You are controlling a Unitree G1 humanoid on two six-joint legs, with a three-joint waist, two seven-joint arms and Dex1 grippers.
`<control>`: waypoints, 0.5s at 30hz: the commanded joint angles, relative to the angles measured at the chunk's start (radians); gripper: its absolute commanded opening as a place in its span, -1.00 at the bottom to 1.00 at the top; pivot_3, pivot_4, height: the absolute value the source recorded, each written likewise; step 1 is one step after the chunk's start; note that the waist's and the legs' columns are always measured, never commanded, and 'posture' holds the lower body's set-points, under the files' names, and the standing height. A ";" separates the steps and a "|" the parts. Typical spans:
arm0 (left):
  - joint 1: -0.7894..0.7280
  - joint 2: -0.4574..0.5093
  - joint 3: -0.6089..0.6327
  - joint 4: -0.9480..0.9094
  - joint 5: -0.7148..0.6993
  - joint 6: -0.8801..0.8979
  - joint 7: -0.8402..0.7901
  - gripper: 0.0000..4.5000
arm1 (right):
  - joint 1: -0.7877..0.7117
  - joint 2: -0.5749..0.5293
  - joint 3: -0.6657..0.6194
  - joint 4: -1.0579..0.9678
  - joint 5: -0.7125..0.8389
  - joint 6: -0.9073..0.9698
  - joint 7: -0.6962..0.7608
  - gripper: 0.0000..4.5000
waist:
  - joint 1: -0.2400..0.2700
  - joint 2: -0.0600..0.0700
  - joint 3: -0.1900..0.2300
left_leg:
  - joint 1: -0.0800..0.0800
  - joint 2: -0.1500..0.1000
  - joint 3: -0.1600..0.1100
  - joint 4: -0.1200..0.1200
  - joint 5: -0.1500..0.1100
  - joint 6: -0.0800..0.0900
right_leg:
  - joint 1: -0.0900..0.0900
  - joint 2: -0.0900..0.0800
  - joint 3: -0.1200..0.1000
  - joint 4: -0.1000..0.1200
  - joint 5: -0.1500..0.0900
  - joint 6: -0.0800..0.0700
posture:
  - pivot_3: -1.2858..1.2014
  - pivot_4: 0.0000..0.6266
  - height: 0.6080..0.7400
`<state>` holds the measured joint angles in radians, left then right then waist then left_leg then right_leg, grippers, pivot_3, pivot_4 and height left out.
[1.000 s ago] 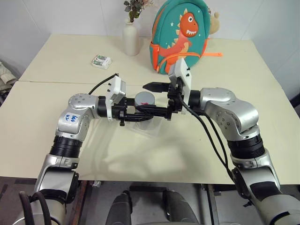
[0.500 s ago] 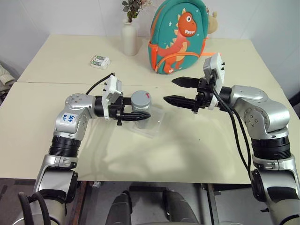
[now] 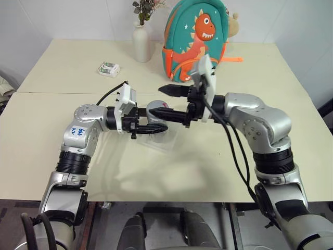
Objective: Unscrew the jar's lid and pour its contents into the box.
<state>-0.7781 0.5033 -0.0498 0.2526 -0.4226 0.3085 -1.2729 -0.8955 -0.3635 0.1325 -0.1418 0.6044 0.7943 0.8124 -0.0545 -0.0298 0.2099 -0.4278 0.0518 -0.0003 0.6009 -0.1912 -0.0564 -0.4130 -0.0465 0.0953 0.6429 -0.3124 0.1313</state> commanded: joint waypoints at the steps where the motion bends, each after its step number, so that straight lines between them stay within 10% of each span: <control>1: -0.021 -0.006 0.006 -0.008 0.004 -0.017 0.006 -0.09 | -0.007 0.018 0.005 -0.037 -0.004 -0.003 -0.017 0.98 | 0.000 0.000 0.000 | 0.000 0.000 0.000 0.000 0.000 0.000 | 0.000 0.000 0.000 0.000 0.000 0.000 | 0.03 -0.52 1.00; 15: -0.027 -0.004 0.012 -0.002 0.006 -0.021 0.008 -0.09 | 0.011 -0.087 -0.034 0.013 -0.052 -0.025 0.030 0.98 | 0.000 0.000 0.000 | 0.000 0.000 0.000 0.001 0.000 0.000 | 0.000 0.000 0.000 0.001 0.000 0.000 | 0.03 -0.52 1.00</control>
<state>-0.7797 0.4910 -0.0500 0.2606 -0.4163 0.3055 -1.2569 -0.8905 -0.4233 0.1457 -0.1264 0.5624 0.7848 0.8350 -0.0541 -0.0298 0.2099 -0.4277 0.0518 -0.0003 0.6019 -0.1913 -0.0563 -0.4130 -0.0464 0.0953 0.6435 -0.3124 0.1312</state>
